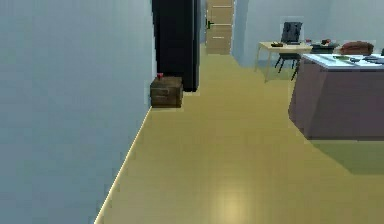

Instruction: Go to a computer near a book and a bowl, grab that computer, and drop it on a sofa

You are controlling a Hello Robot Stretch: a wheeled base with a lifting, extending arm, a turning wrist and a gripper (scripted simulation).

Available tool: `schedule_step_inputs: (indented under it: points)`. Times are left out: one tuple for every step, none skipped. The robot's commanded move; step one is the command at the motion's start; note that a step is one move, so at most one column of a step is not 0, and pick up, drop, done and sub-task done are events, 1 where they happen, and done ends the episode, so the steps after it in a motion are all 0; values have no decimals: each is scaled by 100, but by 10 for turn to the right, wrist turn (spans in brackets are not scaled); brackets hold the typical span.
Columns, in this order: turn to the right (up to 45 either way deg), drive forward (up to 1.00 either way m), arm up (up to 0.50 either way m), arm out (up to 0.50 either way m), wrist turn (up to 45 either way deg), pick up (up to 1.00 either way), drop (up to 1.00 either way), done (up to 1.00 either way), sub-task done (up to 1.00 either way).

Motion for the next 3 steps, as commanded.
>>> schedule_step_inputs:
  points:
    - [120,0,0,0,0,0,0,0,0]
    - [0,100,0,0,0,0,0,0,0]
    - [0,100,0,0,0,0,0,0,0]
